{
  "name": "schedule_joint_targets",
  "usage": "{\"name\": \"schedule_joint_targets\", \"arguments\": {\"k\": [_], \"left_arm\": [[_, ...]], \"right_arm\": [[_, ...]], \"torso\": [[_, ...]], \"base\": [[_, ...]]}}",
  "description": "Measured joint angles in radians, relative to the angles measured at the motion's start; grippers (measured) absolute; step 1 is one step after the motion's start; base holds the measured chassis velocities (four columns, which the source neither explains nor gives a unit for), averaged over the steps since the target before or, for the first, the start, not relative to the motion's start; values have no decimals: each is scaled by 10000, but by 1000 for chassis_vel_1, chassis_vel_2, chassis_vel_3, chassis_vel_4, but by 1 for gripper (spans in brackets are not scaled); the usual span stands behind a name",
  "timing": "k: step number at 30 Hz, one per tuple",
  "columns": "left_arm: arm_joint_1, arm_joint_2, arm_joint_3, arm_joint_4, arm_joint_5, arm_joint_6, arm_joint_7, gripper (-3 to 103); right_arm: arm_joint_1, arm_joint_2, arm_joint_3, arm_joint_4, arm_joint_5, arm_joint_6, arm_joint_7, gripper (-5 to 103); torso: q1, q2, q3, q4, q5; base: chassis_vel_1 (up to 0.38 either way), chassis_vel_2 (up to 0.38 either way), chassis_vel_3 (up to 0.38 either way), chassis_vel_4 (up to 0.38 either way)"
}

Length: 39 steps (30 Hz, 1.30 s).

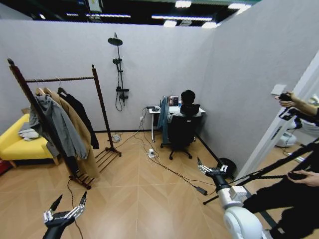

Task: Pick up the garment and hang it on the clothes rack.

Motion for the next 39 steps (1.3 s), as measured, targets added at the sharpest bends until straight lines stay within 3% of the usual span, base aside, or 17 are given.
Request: {"name": "schedule_joint_targets", "arguments": {"k": [26,39], "left_arm": [[0,0,0,0,0,0,0,100],[0,0,0,0,0,0,0,100]], "right_arm": [[79,47,-384,272,234,-404,198,100],[-27,67,-46,183,307,-495,-203,100]], "torso": [[0,0,0,0,0],[-1,0,0,0,0]], "base": [[0,0,0,0],[0,0,0,0]]}}
